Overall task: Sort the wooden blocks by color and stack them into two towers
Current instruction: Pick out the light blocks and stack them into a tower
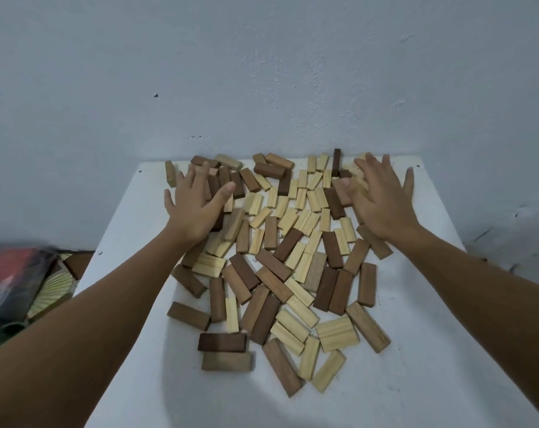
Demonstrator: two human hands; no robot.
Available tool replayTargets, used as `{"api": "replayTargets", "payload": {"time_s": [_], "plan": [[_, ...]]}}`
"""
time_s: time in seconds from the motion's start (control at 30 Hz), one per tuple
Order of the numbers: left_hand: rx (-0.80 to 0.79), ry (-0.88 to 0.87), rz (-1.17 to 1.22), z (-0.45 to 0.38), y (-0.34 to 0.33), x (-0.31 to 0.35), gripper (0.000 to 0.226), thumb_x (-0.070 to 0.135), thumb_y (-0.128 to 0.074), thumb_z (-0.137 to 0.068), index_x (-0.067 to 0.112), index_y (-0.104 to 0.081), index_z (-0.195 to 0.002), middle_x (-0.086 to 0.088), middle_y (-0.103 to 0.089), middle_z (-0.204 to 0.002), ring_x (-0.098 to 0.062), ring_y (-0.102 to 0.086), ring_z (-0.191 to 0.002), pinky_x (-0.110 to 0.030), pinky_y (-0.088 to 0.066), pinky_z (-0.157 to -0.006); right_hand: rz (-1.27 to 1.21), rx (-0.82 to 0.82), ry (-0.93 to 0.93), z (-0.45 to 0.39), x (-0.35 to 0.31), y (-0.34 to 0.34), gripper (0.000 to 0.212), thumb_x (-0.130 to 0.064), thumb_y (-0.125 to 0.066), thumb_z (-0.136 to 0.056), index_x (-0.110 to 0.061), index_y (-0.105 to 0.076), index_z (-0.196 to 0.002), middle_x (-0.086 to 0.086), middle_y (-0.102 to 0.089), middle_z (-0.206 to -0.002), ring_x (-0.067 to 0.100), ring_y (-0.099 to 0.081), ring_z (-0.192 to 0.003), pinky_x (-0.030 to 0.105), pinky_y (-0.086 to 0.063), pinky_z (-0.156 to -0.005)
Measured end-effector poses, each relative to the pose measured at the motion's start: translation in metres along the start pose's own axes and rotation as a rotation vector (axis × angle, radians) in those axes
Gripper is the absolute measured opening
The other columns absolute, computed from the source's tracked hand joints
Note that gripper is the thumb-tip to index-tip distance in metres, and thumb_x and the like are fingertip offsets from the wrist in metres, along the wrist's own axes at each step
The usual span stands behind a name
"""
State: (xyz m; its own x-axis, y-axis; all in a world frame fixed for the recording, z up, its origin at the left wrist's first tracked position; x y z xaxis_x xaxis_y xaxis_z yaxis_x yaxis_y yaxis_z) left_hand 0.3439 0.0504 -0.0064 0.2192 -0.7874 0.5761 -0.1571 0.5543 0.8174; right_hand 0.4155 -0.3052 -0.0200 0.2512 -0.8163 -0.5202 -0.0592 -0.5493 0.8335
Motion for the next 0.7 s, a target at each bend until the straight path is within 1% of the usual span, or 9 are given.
{"api": "replayTargets", "payload": {"time_s": [0.07, 0.13, 0.2, 0.27, 0.37, 0.43, 0.53, 0.63, 0.7], "plan": [[-0.037, -0.081, 0.046, 0.031, 0.005, 0.008, 0.085, 0.082, -0.039, -0.093, 0.042, -0.014, -0.164, 0.005, -0.004, -0.175, -0.013, 0.006, -0.16, -0.054, 0.002, -0.128, -0.085, 0.043, 0.07, 0.032, -0.02, 0.006, 0.075, -0.075, -0.023, -0.099, -0.027, -0.041, -0.154, 0.0, -0.03, -0.167, 0.019, -0.016, -0.157, 0.061, -0.001, -0.125], [-0.124, -0.198, 0.052, 0.076, 0.006, 0.018, 0.089, 0.085, -0.045, -0.088, 0.049, -0.012, -0.163, 0.01, 0.0, -0.174, -0.009, 0.005, -0.16, -0.047, -0.006, -0.129, -0.146, -0.054, 0.153, 0.069, -0.039, 0.005, 0.077, -0.078, -0.024, -0.097, -0.03, -0.039, -0.156, -0.002, -0.028, -0.168, 0.017, -0.014, -0.158, 0.062, -0.011, -0.124], [-0.206, -0.364, 0.002, 0.128, 0.005, 0.03, 0.094, 0.085, -0.054, -0.083, 0.053, -0.013, -0.161, 0.011, 0.006, -0.174, -0.01, 0.008, -0.16, -0.044, -0.008, -0.127, -0.113, -0.203, 0.264, 0.109, -0.055, 0.005, 0.081, -0.083, -0.024, -0.094, -0.034, -0.034, -0.158, -0.006, -0.017, -0.171, 0.013, -0.001, -0.159, 0.055, -0.003, -0.127], [-0.305, -0.497, -0.13, 0.171, -0.003, 0.036, 0.101, 0.088, -0.059, -0.079, 0.056, -0.009, -0.161, 0.012, 0.015, -0.173, -0.014, 0.017, -0.159, -0.048, -0.006, -0.128, -0.027, -0.348, 0.388, 0.145, -0.065, 0.006, 0.085, -0.087, -0.028, -0.091, -0.038, -0.027, -0.161, -0.011, -0.007, -0.172, 0.009, 0.009, -0.158, 0.05, 0.002, -0.128], [-0.41, -0.559, -0.368, 0.207, -0.023, 0.029, 0.112, 0.099, -0.051, -0.071, 0.058, 0.005, -0.159, 0.007, 0.029, -0.169, -0.021, 0.032, -0.154, -0.048, 0.008, -0.126, 0.174, -0.496, 0.516, 0.181, -0.062, -0.001, 0.097, -0.094, -0.032, -0.084, -0.04, -0.016, -0.163, -0.013, 0.005, -0.172, 0.01, 0.017, -0.157, 0.05, 0.003, -0.128], [-0.344, -0.602, -0.446, 0.209, -0.032, 0.023, 0.111, 0.101, -0.046, -0.072, 0.055, 0.003, -0.16, 0.001, 0.023, -0.172, -0.026, 0.027, -0.157, -0.052, 0.006, -0.128, 0.269, -0.499, 0.548, 0.188, -0.06, -0.005, 0.104, -0.099, -0.031, -0.079, -0.041, -0.013, -0.164, -0.01, 0.009, -0.172, 0.012, 0.02, -0.156, 0.05, 0.007, -0.127], [-0.208, -0.634, -0.471, 0.199, -0.039, 0.02, 0.1, 0.098, -0.042, -0.079, 0.053, -0.008, -0.162, -0.003, 0.004, -0.175, -0.03, 0.008, -0.161, -0.058, -0.009, -0.127, 0.287, -0.478, 0.516, 0.177, -0.062, -0.01, 0.102, -0.099, -0.031, -0.078, -0.045, -0.013, -0.162, -0.011, 0.005, -0.172, 0.011, 0.018, -0.157, 0.052, 0.007, -0.126], [-0.196, -0.606, -0.463, 0.191, -0.041, 0.019, 0.091, 0.095, -0.037, -0.083, 0.055, -0.011, -0.161, 0.0, -0.002, -0.175, -0.031, 0.003, -0.161, -0.057, -0.009, -0.127, 0.273, -0.426, 0.477, 0.17, -0.063, -0.013, 0.096, -0.097, -0.031, -0.081, -0.046, -0.018, -0.161, -0.01, -0.003, -0.173, 0.011, 0.012, -0.158, 0.055, 0.005, -0.125], [-0.186, -0.62, -0.41, 0.192, -0.039, 0.02, 0.082, 0.089, -0.039, -0.089, 0.053, -0.021, -0.16, 0.0, -0.011, -0.174, -0.029, -0.003, -0.161, -0.055, -0.008, -0.127, 0.232, -0.361, 0.474, 0.177, -0.063, -0.013, 0.093, -0.096, -0.031, -0.082, -0.043, -0.029, -0.159, -0.009, -0.013, -0.172, 0.012, 0.003, -0.159, 0.056, 0.002, -0.126]]}}
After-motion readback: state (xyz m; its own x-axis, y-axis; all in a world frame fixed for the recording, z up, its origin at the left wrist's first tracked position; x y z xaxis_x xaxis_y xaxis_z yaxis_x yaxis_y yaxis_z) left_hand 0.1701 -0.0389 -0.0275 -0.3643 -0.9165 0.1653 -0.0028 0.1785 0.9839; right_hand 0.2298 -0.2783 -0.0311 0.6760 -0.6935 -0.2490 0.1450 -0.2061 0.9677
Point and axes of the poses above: each hand's wrist, its own z-axis away from the middle knuckle, its own y-axis out of the back of the hand, x = y × z, the point moved 4 cm from there along -z, towards the middle knuckle
